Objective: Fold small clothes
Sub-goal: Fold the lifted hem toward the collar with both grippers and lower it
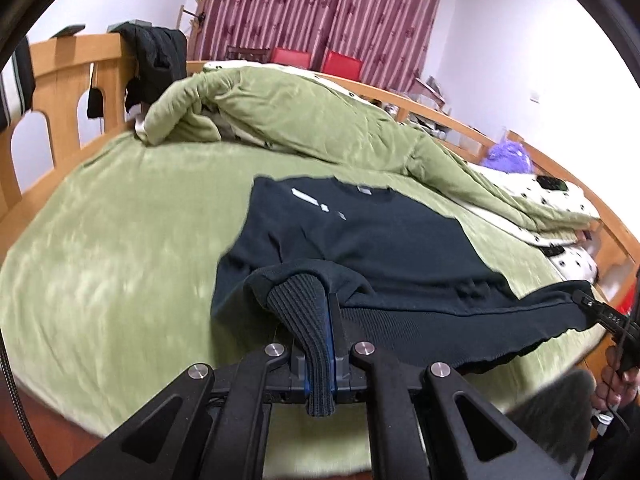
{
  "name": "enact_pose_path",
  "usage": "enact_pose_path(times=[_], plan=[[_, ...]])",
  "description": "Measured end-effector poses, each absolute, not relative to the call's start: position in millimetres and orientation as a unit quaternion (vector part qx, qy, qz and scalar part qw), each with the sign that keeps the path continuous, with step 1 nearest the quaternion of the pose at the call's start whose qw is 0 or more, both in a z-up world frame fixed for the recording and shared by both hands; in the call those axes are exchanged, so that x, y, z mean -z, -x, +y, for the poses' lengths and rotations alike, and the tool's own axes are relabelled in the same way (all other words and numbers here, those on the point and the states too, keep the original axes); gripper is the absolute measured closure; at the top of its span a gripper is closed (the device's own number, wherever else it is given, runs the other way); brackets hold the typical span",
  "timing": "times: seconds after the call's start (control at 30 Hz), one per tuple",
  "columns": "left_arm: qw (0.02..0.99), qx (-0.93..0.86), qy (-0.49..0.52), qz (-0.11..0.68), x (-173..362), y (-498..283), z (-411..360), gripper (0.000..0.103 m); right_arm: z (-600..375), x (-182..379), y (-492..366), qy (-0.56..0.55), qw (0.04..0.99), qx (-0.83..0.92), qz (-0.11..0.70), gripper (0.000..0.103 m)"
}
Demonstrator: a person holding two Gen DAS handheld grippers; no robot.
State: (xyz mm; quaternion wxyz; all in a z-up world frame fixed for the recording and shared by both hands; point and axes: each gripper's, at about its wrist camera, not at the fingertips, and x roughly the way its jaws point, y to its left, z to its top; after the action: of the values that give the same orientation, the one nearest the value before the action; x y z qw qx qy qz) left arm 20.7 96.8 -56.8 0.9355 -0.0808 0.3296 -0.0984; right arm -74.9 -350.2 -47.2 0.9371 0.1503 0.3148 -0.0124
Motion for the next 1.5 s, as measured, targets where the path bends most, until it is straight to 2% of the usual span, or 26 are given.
enact_pose_path(times=[0.3,0.9,1.5], plan=[[0.938,0.066,0.071,0.332,49,-107,80,0.097,-356,34,-36,-0.154,0.933,0.019,0.325,0.095],[0.941,0.047,0.057,0.331,62,-246,57,0.097,-368,60,-183,-0.154,0.923,0.021,0.353,0.095],[0.928,0.038,0.035,0.37,126,-372,41,0.096,-381,115,-322,-0.171,0.91,0.02,0.378,0.095]])
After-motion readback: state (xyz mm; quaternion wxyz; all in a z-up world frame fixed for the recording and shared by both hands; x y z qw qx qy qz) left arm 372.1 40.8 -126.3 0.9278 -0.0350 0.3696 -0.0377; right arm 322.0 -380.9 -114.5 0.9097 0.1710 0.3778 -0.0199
